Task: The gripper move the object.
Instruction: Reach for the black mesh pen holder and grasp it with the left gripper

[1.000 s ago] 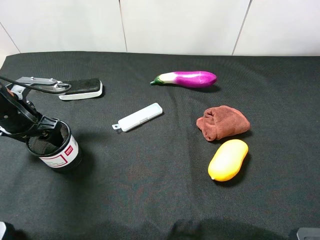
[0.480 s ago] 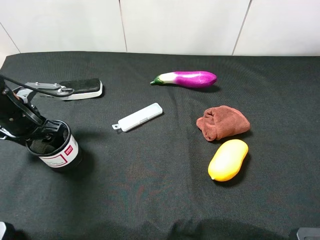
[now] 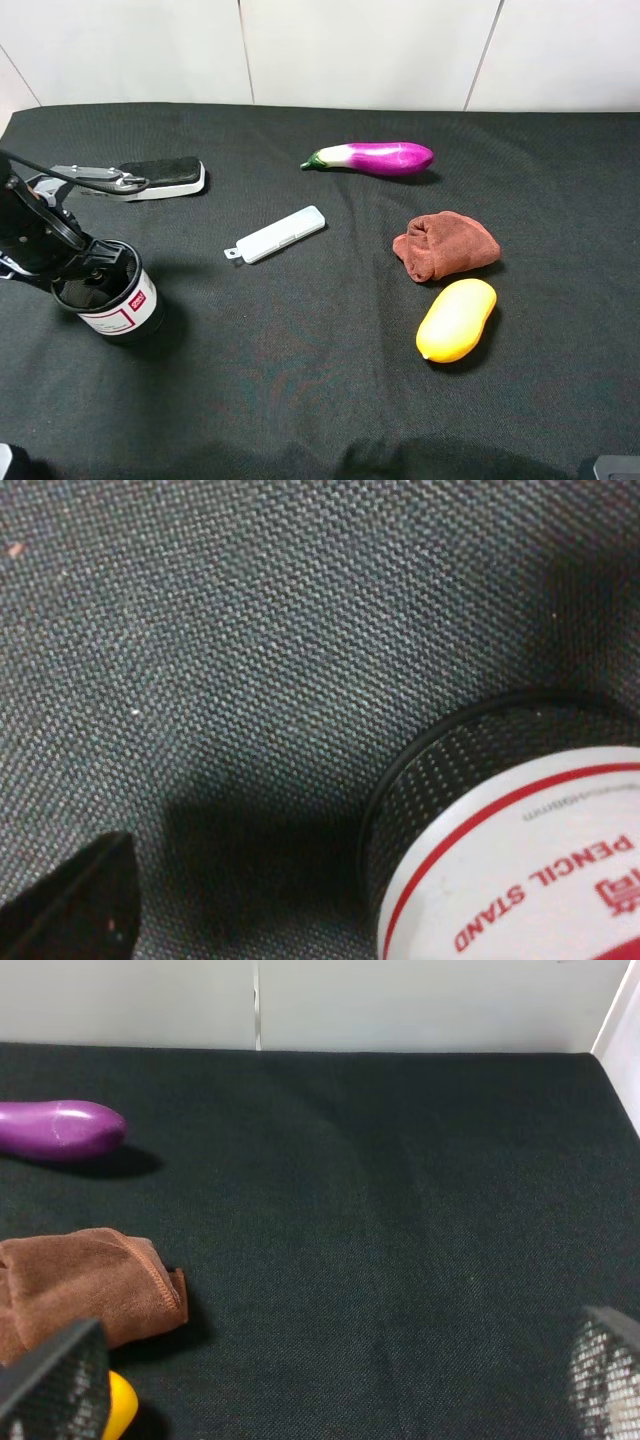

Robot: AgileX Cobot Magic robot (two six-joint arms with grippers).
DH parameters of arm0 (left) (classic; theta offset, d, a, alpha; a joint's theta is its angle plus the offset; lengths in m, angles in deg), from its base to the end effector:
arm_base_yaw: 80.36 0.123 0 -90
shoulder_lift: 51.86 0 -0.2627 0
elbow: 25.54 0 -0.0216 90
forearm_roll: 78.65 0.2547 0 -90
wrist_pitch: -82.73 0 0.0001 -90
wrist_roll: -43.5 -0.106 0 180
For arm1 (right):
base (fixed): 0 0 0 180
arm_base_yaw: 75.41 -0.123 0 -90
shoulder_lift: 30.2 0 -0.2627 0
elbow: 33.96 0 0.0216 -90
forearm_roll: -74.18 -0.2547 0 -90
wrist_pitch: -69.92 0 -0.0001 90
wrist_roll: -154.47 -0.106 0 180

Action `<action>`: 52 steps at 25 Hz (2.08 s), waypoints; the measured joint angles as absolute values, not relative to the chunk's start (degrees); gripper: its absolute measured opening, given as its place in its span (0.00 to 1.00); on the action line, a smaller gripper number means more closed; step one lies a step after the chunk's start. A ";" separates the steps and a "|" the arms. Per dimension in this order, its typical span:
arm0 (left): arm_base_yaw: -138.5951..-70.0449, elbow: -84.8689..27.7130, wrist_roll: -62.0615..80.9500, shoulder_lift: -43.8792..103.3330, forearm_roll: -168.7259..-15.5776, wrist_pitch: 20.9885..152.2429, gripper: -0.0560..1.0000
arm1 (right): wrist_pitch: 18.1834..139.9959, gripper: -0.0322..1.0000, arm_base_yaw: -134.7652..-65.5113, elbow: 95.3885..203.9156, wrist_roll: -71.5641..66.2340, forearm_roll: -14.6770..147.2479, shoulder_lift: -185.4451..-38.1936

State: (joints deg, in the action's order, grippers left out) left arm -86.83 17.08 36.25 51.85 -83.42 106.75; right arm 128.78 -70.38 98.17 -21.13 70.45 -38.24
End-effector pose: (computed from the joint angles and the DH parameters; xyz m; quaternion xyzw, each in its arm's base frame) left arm 0.2373 -0.0305 0.0738 0.0827 0.9928 -0.0195 0.0842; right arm 0.0352 0.0028 0.2760 0.0038 0.8419 -0.0119 0.5396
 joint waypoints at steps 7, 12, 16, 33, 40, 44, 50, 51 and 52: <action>-86.83 16.14 36.25 51.80 -83.46 108.66 0.86 | 128.78 0.70 -70.38 98.17 -21.13 70.45 -38.24; -86.83 16.03 36.25 51.13 -83.46 108.78 0.85 | 128.78 0.70 -70.38 98.17 -21.13 70.45 -38.24; -86.83 16.03 36.25 51.13 -83.46 108.80 0.84 | 128.78 0.70 -70.38 98.17 -21.13 70.45 -38.24; -86.83 16.03 37.39 51.13 -83.54 109.21 0.53 | 128.78 0.70 -70.38 98.17 -21.13 70.45 -38.24; -86.83 16.03 37.50 51.13 -83.56 109.21 0.34 | 128.78 0.70 -70.38 98.17 -21.13 70.45 -38.24; -86.83 16.03 37.55 51.13 -83.56 109.21 0.26 | 128.78 0.70 -70.38 98.17 -21.13 70.45 -38.24; -86.83 15.83 38.12 51.13 -83.60 109.49 0.22 | 128.78 0.70 -70.38 98.17 -21.13 70.45 -38.24; -86.83 15.53 38.12 51.13 -83.60 109.82 0.22 | 128.78 0.70 -70.38 98.17 -21.13 70.45 -38.24; -86.83 15.10 38.16 51.13 -83.60 110.37 0.22 | 128.78 0.70 -70.38 98.17 -21.13 70.45 -38.24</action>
State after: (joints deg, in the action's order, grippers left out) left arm -86.83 15.10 38.16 51.13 -83.60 110.37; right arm 128.78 -70.38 98.17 -21.13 70.45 -38.24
